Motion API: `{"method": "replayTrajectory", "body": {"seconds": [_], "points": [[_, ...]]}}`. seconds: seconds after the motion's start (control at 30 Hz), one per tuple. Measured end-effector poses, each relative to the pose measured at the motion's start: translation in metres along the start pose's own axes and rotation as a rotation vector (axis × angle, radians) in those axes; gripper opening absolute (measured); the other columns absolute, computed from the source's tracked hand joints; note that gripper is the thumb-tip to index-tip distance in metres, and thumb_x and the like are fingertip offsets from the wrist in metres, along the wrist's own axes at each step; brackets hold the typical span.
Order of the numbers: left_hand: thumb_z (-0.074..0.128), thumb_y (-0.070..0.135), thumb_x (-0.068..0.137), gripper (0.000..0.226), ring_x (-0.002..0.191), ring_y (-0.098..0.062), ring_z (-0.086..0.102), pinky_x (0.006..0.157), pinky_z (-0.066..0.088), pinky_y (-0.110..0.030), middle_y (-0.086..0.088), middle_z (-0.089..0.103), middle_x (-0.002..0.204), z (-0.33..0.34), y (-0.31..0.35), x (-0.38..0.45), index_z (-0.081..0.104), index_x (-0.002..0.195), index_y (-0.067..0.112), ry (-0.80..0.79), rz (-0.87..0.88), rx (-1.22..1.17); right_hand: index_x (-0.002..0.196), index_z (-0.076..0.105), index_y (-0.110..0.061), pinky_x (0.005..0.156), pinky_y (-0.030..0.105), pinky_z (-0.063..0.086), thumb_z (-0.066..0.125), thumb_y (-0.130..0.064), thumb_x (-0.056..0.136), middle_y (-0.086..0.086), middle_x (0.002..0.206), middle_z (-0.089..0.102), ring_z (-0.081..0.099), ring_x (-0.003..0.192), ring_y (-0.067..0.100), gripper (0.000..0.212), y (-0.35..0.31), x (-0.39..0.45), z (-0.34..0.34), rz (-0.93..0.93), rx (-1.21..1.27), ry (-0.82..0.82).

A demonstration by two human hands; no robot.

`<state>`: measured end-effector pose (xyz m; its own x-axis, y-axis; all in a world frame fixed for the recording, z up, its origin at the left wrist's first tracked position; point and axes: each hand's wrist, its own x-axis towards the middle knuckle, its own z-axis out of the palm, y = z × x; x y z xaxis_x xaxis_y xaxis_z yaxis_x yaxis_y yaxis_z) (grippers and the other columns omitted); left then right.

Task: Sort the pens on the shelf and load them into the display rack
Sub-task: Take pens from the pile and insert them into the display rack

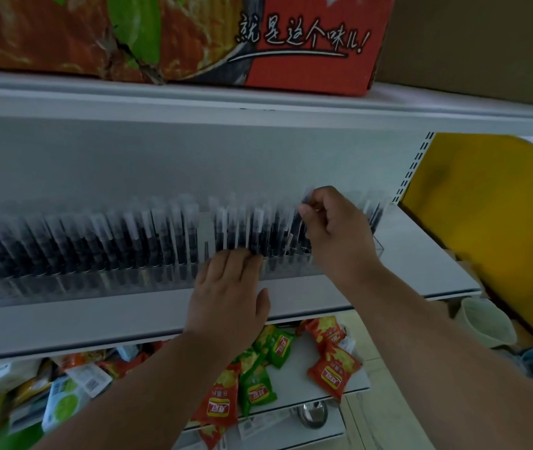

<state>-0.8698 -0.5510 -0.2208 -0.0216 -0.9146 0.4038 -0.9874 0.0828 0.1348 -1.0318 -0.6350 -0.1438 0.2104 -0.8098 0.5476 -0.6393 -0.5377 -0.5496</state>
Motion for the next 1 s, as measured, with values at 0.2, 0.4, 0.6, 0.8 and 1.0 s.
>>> {"method": "replayTrajectory", "body": {"seconds": [0.2,0.4,0.6,0.8,1.0], "points": [[0.045,0.038,0.083,0.054,0.110,-0.029,0.051,0.094,0.046,-0.044,-0.007,0.058,0.122,0.000,-0.001,0.000,0.060,0.127,0.010,0.004,0.017,0.016,0.092,0.050,-0.025,0.053,0.009,0.027,0.054,-0.026,0.099,-0.016,0.072,0.046,0.045,0.060,-0.004,0.009,-0.005,0.000,0.012,-0.040,0.025,-0.004],[0.045,0.038,0.083,0.055,0.111,-0.029,0.050,0.093,0.046,-0.044,-0.007,0.057,0.123,0.000,-0.003,-0.001,0.059,0.129,0.011,0.004,0.029,0.015,0.090,0.054,-0.015,0.051,0.016,0.029,0.055,-0.024,0.099,-0.012,0.070,0.048,0.045,0.061,-0.001,0.013,0.012,-0.017,0.030,0.011,-0.012,-0.057],[0.046,0.037,0.082,0.055,0.112,-0.027,0.048,0.095,0.040,-0.041,-0.006,0.056,0.124,0.002,-0.005,-0.001,0.058,0.129,0.011,0.034,0.039,0.033,0.092,0.056,-0.009,0.052,0.024,0.029,0.054,-0.025,0.100,-0.001,0.076,0.054,0.047,0.064,0.014,0.018,0.017,-0.022,0.034,0.040,-0.063,-0.087],[0.043,0.040,0.083,0.055,0.115,-0.025,0.046,0.097,0.043,-0.041,-0.003,0.055,0.125,-0.002,-0.003,0.000,0.058,0.129,0.014,-0.004,0.025,0.036,0.100,0.058,-0.015,0.063,0.027,0.039,0.059,-0.027,0.097,-0.002,0.090,0.059,0.053,0.077,0.012,0.013,0.013,-0.025,0.025,0.078,-0.075,-0.157],[0.043,0.040,0.086,0.053,0.116,-0.026,0.049,0.100,0.044,-0.042,-0.005,0.056,0.124,-0.008,0.002,-0.015,0.059,0.128,0.012,0.028,-0.058,-0.039,0.114,0.056,-0.013,0.067,0.028,0.044,0.062,-0.027,0.093,-0.003,0.095,0.057,0.050,0.081,0.010,0.025,0.002,-0.039,-0.002,-0.107,-0.074,-0.129]]}}
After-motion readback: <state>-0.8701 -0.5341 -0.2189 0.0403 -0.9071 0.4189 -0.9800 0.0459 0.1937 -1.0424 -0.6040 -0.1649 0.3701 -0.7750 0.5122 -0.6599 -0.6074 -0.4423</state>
